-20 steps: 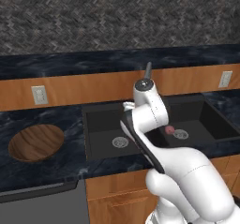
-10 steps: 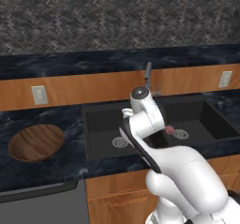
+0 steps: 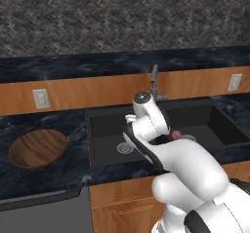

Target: Remove the onion and onion from the sink. Then move the bowl and cup from the counter to the sink for washing.

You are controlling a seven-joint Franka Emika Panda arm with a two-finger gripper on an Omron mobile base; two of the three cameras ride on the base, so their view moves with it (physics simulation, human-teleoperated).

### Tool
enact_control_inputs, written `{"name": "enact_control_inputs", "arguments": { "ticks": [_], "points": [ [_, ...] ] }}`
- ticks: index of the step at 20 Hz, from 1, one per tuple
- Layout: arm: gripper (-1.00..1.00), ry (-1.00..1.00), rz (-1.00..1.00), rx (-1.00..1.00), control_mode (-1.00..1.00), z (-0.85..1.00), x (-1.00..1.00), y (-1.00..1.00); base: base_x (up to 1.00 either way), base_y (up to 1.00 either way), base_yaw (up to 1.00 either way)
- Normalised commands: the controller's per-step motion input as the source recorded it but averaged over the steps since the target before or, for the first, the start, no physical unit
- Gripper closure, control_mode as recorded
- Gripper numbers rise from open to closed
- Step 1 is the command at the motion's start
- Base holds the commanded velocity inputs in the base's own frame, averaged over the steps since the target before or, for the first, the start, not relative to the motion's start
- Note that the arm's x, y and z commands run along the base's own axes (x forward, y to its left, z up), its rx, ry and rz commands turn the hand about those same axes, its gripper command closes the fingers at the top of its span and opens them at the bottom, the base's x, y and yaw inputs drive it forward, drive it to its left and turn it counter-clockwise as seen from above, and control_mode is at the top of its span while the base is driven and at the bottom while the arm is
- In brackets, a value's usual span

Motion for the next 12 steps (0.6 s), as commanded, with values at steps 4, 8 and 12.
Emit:
{"name": "enact_control_inputs", "arguments": {
  "ticks": [4,8,12],
  "points": [
    [-1.00,0.00,0.00,0.00,-1.00,-0.27,0.16,-0.04,0.00,0.00,0.00],
    [-1.00,-0.01,0.00,0.00,-1.00,-0.26,0.18,-0.09,0.00,0.00,0.00],
    [-1.00,0.00,0.00,0.00,-1.00,-0.23,0.20,-0.08,0.00,0.00,0.00]
  ]
}}
